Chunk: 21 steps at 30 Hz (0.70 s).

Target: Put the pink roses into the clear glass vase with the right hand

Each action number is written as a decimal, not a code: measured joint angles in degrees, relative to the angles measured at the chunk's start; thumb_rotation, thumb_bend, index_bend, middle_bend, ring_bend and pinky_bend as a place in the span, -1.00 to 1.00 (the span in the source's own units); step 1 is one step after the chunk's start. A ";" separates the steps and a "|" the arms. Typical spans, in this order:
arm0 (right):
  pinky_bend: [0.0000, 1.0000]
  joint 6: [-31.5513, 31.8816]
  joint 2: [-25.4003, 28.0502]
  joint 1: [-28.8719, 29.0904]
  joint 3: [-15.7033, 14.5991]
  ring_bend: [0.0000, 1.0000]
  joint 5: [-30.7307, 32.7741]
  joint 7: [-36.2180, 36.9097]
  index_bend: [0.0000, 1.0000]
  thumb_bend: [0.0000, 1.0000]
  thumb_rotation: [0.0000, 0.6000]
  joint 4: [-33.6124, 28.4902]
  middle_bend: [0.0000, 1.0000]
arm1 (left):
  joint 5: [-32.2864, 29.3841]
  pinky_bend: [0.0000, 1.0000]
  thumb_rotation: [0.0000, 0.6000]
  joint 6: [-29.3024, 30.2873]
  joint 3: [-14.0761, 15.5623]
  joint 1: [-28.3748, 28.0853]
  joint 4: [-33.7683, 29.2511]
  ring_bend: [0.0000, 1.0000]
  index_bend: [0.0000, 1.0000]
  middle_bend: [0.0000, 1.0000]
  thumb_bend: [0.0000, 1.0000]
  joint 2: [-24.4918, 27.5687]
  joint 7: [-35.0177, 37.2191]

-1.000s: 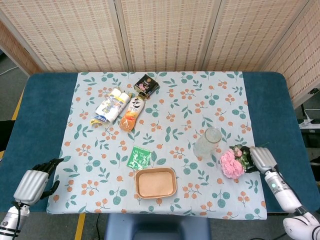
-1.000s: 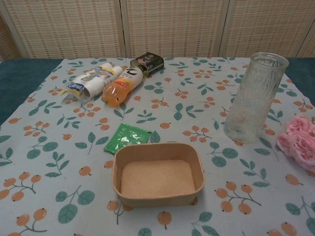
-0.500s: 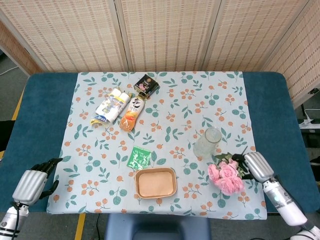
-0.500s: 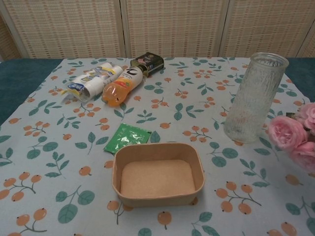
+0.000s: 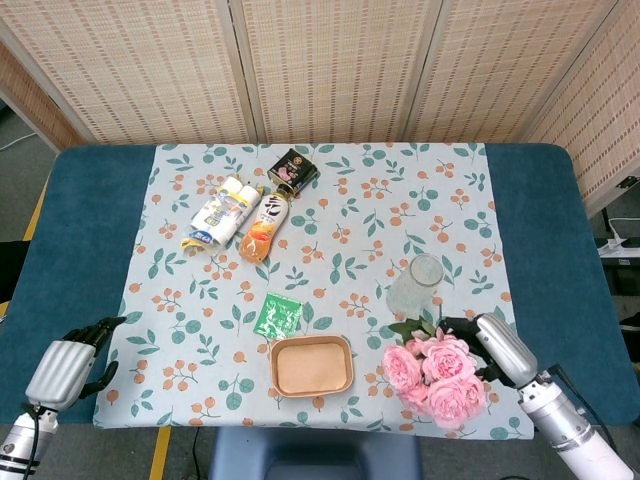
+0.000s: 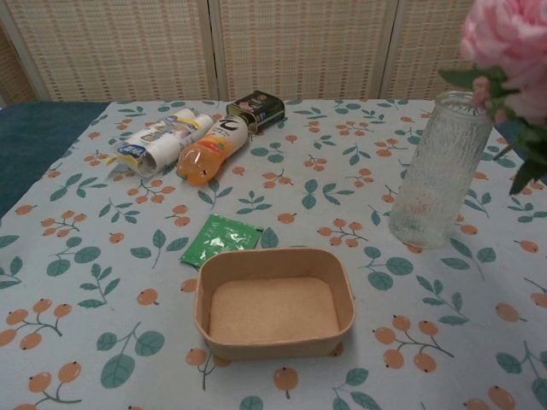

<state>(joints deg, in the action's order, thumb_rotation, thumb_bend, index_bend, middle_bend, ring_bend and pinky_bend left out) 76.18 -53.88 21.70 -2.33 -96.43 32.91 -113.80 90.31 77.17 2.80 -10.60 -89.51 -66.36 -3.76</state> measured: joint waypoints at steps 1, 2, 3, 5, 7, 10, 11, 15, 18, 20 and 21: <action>1.00 -0.15 0.62 0.41 0.97 0.95 1.33 -0.46 0.74 0.13 1.00 -1.68 0.68 | -0.02 -0.24 1.00 -0.07 0.01 -0.02 0.00 -0.40 -0.71 -0.62 -0.16 -0.01 -0.10; 1.00 -0.31 1.01 0.83 2.00 0.95 2.79 -0.94 0.74 0.13 1.00 -2.96 0.68 | -0.02 -0.24 1.00 -0.13 0.03 -0.04 -0.01 -0.40 -0.71 -0.62 -0.16 -0.03 -0.20; 1.00 -0.62 1.28 1.45 3.39 0.95 4.90 -1.48 0.74 0.13 1.00 -4.30 0.68 | -0.03 -0.24 1.00 -0.17 0.05 -0.06 -0.05 -0.40 -0.71 -0.62 -0.16 -0.04 -0.27; 1.00 -1.27 1.46 2.44 5.51 0.95 8.26 -1.85 0.74 0.13 1.00 -5.96 0.68 | -0.10 -0.24 1.00 -0.20 0.04 -0.06 -0.05 -0.40 -0.71 -0.62 -0.16 -0.03 -0.24; 1.00 -2.24 1.54 3.67 8.00 0.95 12.19 -1.78 0.74 0.13 1.00 -7.48 0.68 | -0.25 -0.24 1.00 -0.24 -0.04 -0.07 -0.03 -0.40 -0.71 -0.62 -0.16 -0.01 -0.16; 1.00 -3.68 1.59 5.34 10.85 0.95 16.04 -1.50 0.74 0.13 1.00 -9.16 0.68 | -0.31 -0.24 1.00 -0.28 -0.06 -0.09 -0.03 -0.40 -0.71 -0.62 -0.16 0.01 -0.10; 1.00 -3.98 1.57 5.63 11.29 0.95 16.74 -1.38 0.74 0.13 1.00 -9.36 0.68 | -0.37 -0.24 1.00 -0.30 -0.08 -0.08 -0.02 -0.40 -0.71 -0.62 -0.16 0.01 -0.02; 1.00 -6.01 0.89 6.90 13.41 0.95 20.70 0.17 0.74 0.13 1.00 -8.70 0.68 | -0.26 -0.24 1.00 -0.22 -0.06 -0.07 0.03 -0.40 -0.71 -0.62 -0.16 0.06 0.22; 1.00 -8.23 0.27 7.56 14.49 0.95 22.27 1.31 0.74 0.13 1.00 -7.21 0.68 | -0.25 -0.24 1.00 -0.26 -0.02 -0.07 0.08 -0.40 -0.71 -0.62 -0.16 0.00 0.18; 1.00 -8.62 -0.04 7.54 14.72 0.95 22.47 1.84 0.74 0.13 1.00 -6.46 0.68 | -0.30 -0.24 1.00 -0.29 -0.06 -0.10 0.07 -0.40 -0.71 -0.62 -0.16 0.00 0.13; 1.00 -8.87 -0.19 7.45 14.81 0.95 22.56 2.35 0.74 0.13 1.00 -5.99 0.68 | -0.28 -0.24 1.00 -0.29 -0.04 -0.10 0.05 -0.40 -0.71 -0.62 -0.16 0.01 0.14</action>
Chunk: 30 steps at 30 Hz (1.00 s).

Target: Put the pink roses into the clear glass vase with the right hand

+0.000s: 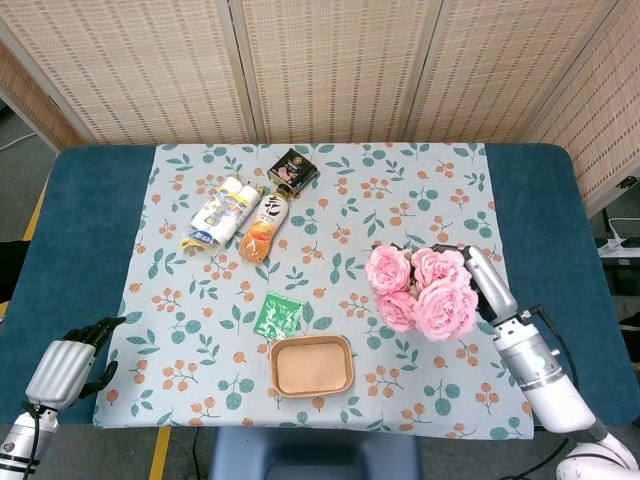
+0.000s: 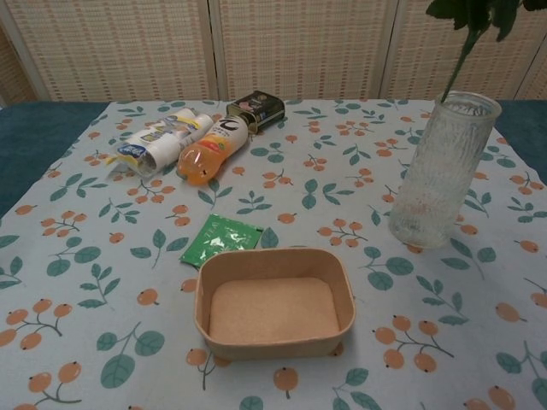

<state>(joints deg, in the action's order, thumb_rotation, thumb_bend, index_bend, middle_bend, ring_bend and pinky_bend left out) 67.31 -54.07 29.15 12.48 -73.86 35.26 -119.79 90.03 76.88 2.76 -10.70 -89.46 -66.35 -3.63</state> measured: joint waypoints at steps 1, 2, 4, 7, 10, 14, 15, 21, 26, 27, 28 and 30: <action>1.00 -0.19 -0.11 -0.07 0.06 0.95 0.07 0.43 0.74 0.13 1.00 0.37 0.68 | 0.04 -0.24 1.00 0.03 0.01 0.00 -0.01 -0.40 -0.71 -0.62 -0.16 0.00 0.01; 1.00 -0.40 -0.22 -0.14 0.12 0.95 0.16 0.87 0.74 0.13 1.00 0.82 0.68 | 0.08 -0.24 1.00 0.08 0.01 0.01 0.00 -0.40 -0.71 -0.62 -0.16 0.01 0.00; 1.00 -0.99 -0.60 -0.25 0.31 0.95 0.52 1.98 0.74 0.13 1.00 2.15 0.68 | 0.14 -0.24 1.00 0.16 0.02 0.03 0.02 -0.40 -0.71 -0.62 -0.16 -0.02 -0.08; 1.00 -2.45 -1.42 -0.18 0.66 0.95 1.45 3.78 0.74 0.13 1.00 4.54 0.68 | 0.02 -0.24 1.00 0.00 0.02 0.01 0.02 -0.40 -0.71 -0.62 -0.16 -0.04 -0.15; 1.00 -4.42 -2.32 -0.04 0.93 0.95 2.27 6.17 0.74 0.13 1.00 7.05 0.68 | -0.13 -0.24 1.00 -0.17 0.01 -0.03 0.01 -0.40 -0.71 -0.62 -0.16 -0.07 -0.29; 1.00 -6.41 -3.89 0.09 1.09 0.95 2.86 8.26 0.74 0.13 1.00 10.55 0.68 | -0.06 -0.24 1.00 -0.13 0.04 -0.03 0.01 -0.40 -0.71 -0.62 -0.16 -0.05 -0.31; 1.00 -6.97 -4.42 0.11 1.11 0.95 3.00 8.72 0.74 0.13 1.00 11.59 0.68 | -0.05 -0.24 1.00 -0.13 0.03 -0.03 0.01 -0.40 -0.71 -0.62 -0.16 -0.05 -0.27; 1.00 -9.01 -6.84 0.06 0.93 0.95 3.21 10.13 0.60 0.13 1.00 16.44 0.68 | 0.01 -0.24 1.00 -0.03 0.04 -0.01 0.00 -0.39 -0.71 -0.62 -0.16 0.01 -0.13; 1.00 -12.02 -8.01 0.26 0.37 0.94 2.08 12.56 0.10 -0.08 1.00 20.30 0.68 | 0.04 -0.24 1.00 -0.11 0.08 -0.03 0.01 -0.40 -0.71 -0.62 -0.16 -0.03 -0.18; 1.00 -13.13 -8.03 0.41 0.15 0.94 1.43 13.62 -0.05 -0.22 1.00 20.94 0.68 | 0.04 -0.24 1.00 -0.18 0.10 -0.06 -0.04 -0.40 -0.71 -0.62 -0.16 -0.02 -0.15; 1.00 -13.98 -7.99 0.54 -0.01 0.94 0.85 14.50 -0.18 -0.32 1.00 21.34 0.68 | 0.05 -0.24 1.00 -0.24 0.12 -0.08 -0.08 -0.40 -0.71 -0.62 -0.16 0.00 -0.10; 1.00 -15.55 -7.80 0.82 -0.40 0.94 -0.84 16.62 -0.43 -0.54 1.00 22.30 0.68 | 0.05 -0.24 1.00 -0.30 0.13 -0.11 -0.06 -0.40 -0.71 -0.62 -0.16 -0.02 -0.15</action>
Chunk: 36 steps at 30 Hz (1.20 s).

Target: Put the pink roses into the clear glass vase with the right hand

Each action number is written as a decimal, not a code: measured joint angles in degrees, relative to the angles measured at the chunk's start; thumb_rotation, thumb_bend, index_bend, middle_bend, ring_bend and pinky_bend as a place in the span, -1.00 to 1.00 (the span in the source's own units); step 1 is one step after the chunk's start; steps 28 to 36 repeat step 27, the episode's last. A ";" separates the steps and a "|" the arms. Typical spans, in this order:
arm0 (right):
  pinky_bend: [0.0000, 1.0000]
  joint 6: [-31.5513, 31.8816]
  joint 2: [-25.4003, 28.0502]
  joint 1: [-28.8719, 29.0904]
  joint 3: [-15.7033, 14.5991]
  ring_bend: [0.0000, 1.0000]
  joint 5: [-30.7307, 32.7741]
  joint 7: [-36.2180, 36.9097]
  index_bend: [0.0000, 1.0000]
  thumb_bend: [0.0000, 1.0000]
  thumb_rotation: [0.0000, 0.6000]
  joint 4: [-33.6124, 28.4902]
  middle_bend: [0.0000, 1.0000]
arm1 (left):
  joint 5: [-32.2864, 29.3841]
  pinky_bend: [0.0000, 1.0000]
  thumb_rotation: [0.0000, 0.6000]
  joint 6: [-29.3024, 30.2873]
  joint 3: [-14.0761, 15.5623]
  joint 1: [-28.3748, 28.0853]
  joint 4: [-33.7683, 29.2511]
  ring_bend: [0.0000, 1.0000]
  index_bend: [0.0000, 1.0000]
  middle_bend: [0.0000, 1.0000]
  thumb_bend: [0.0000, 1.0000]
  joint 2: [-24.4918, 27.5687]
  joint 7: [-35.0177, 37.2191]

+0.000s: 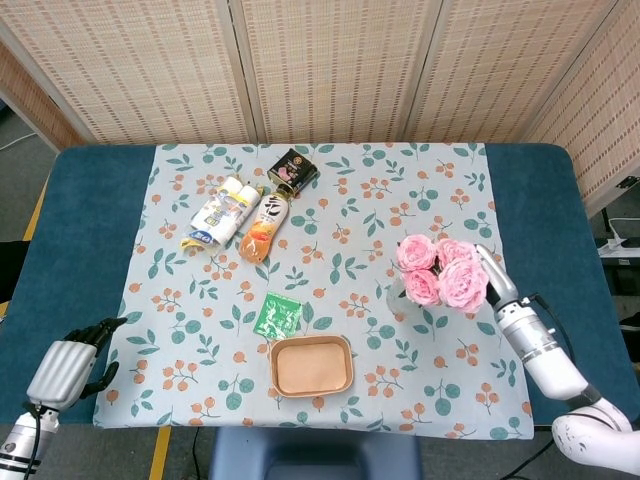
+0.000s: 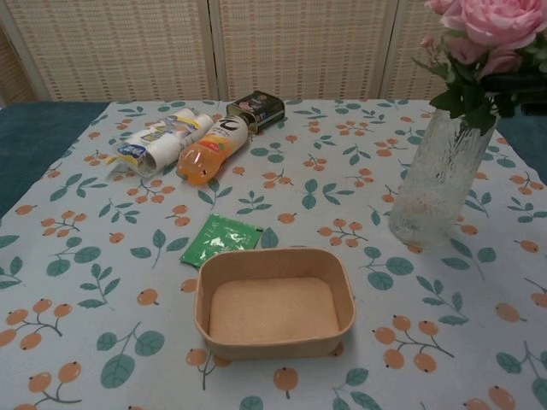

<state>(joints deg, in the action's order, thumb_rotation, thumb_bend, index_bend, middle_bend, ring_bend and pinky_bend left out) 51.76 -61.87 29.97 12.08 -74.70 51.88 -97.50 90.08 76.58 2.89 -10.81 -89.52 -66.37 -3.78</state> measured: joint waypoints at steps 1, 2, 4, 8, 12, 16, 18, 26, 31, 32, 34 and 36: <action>1.00 -0.41 0.10 0.08 -0.18 0.94 -0.83 0.78 -0.51 -0.60 1.00 0.37 0.68 | -0.01 -0.24 1.00 -0.01 0.00 0.00 0.02 -0.40 -0.71 -0.62 -0.16 -0.03 -0.06; 1.00 -0.67 0.21 0.14 -0.37 0.94 -1.67 1.39 -0.64 -0.66 1.00 0.72 0.68 | -0.02 -0.24 1.00 -0.02 0.01 0.00 0.04 -0.40 -0.71 -0.62 -0.16 -0.05 -0.11; 1.00 -0.85 0.50 0.14 -0.82 0.94 -3.60 2.34 -0.85 -0.71 1.00 1.42 0.68 | -0.07 -0.24 1.00 -0.08 0.01 -0.01 0.03 -0.40 -0.71 -0.62 -0.16 -0.05 -0.12; 1.00 0.25 1.33 -0.33 -1.63 0.92 -6.53 3.20 -1.00 -0.73 1.00 2.11 0.68 | -0.07 -0.24 1.00 -0.03 0.01 0.01 0.02 -0.40 -0.71 -0.62 -0.16 -0.04 -0.12; 1.00 4.13 2.23 -1.69 -2.20 0.90 -8.82 2.22 -1.00 -0.79 1.00 2.27 0.68 | -0.21 -0.24 1.00 -0.12 -0.04 -0.02 0.08 -0.39 -0.71 -0.62 -0.16 -0.05 -0.03; 1.00 10.87 3.27 -4.30 -3.75 0.85 -13.90 -0.37 -1.00 -0.93 1.00 2.79 0.68 | -0.16 -0.24 1.00 0.18 -0.13 0.02 0.15 -0.39 -0.71 -0.62 -0.16 -0.02 0.01; 0.98 15.92 3.54 -6.57 -5.14 0.84 -17.22 -3.68 -0.90 -0.97 1.00 3.84 0.68 | -0.02 -0.24 1.00 0.51 -0.17 0.11 0.24 -0.40 -0.71 -0.62 -0.16 -0.02 0.16; 0.88 26.18 1.64 -15.60 -8.96 0.72 -19.70 -32.62 -0.64 -0.97 1.00 7.26 0.64 | -0.05 -0.24 1.00 0.62 -0.33 0.11 0.72 -0.39 -0.71 -0.61 -0.16 -0.25 0.10; 0.88 26.95 1.38 -16.53 -9.44 0.72 -19.96 -37.73 -0.65 -0.97 1.00 7.38 0.63 | -0.03 -0.24 1.00 0.55 -0.29 0.09 0.72 -0.38 -0.71 -0.61 -0.16 -0.26 -0.06; 0.88 26.95 1.38 -16.53 -9.44 0.72 -19.96 -37.73 -0.65 -0.97 1.00 7.38 0.63 | -0.03 -0.24 1.00 0.55 -0.29 0.09 0.72 -0.38 -0.71 -0.61 -0.16 -0.26 -0.06; 0.88 26.95 1.38 -16.53 -9.44 0.72 -19.96 -37.73 -0.65 -0.97 1.00 7.38 0.63 | -0.03 -0.24 1.00 0.55 -0.29 0.09 0.72 -0.38 -0.71 -0.61 -0.16 -0.26 -0.06; 0.88 26.95 1.38 -16.53 -9.44 0.72 -19.96 -37.73 -0.65 -0.97 1.00 7.38 0.63 | -0.03 -0.24 1.00 0.55 -0.29 0.09 0.72 -0.38 -0.71 -0.61 -0.16 -0.26 -0.06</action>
